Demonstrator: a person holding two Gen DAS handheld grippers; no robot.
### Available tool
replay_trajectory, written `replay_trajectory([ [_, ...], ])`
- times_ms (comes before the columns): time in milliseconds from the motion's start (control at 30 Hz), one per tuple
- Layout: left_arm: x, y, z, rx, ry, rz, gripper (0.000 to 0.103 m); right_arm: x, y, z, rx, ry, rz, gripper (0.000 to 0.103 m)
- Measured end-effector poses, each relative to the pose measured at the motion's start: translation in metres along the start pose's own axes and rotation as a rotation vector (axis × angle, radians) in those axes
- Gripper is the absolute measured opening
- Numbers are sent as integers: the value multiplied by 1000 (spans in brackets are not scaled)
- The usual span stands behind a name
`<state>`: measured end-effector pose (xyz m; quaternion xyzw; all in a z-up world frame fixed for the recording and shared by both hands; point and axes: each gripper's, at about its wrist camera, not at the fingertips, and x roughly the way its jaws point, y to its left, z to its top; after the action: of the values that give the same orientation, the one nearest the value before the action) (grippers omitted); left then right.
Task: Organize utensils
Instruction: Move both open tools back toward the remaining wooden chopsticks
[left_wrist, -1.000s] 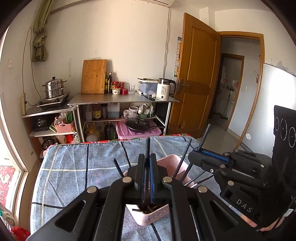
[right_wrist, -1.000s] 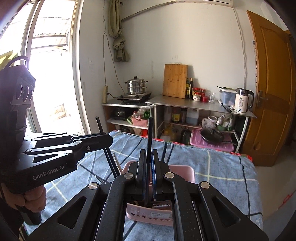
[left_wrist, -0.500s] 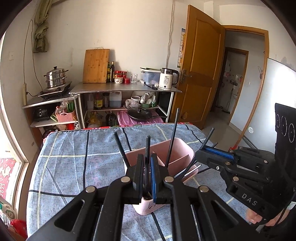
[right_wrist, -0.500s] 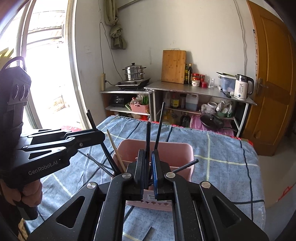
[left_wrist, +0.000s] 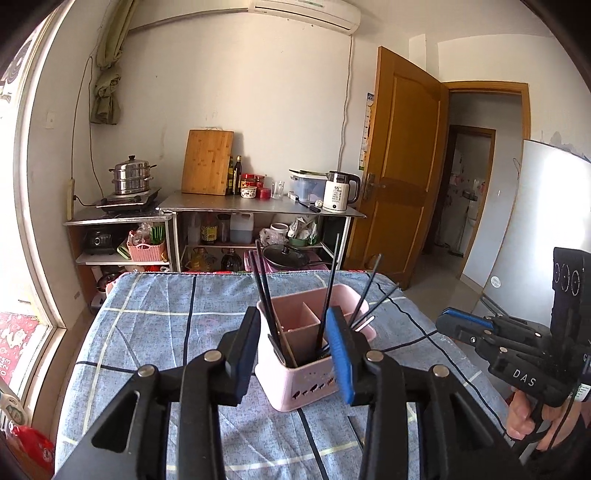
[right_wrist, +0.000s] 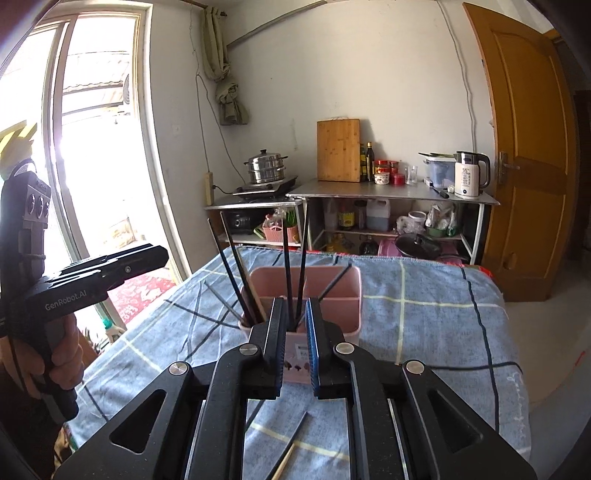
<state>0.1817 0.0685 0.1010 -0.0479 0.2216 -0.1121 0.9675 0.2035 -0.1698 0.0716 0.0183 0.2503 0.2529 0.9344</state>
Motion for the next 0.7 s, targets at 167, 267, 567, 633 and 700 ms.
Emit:
replay_trajectory([
  [167, -7, -5, -36, -14, 30, -20, 40, -2, -6, -44, 43, 75, -5, 13],
  [267, -5, -8, -62, -24, 72, -25, 40, -1, -7, -66, 66, 120, -13, 23],
  [567, -4, -18, -117, -42, 178, -28, 40, 2, -3, -110, 84, 212, -15, 26],
  [633, -5, -18, -124, -44, 187, -28, 40, 5, -1, -115, 85, 227, -13, 26],
  [700, -5, -17, -129, -50, 196, -30, 40, 9, 0, -121, 86, 246, -16, 26],
])
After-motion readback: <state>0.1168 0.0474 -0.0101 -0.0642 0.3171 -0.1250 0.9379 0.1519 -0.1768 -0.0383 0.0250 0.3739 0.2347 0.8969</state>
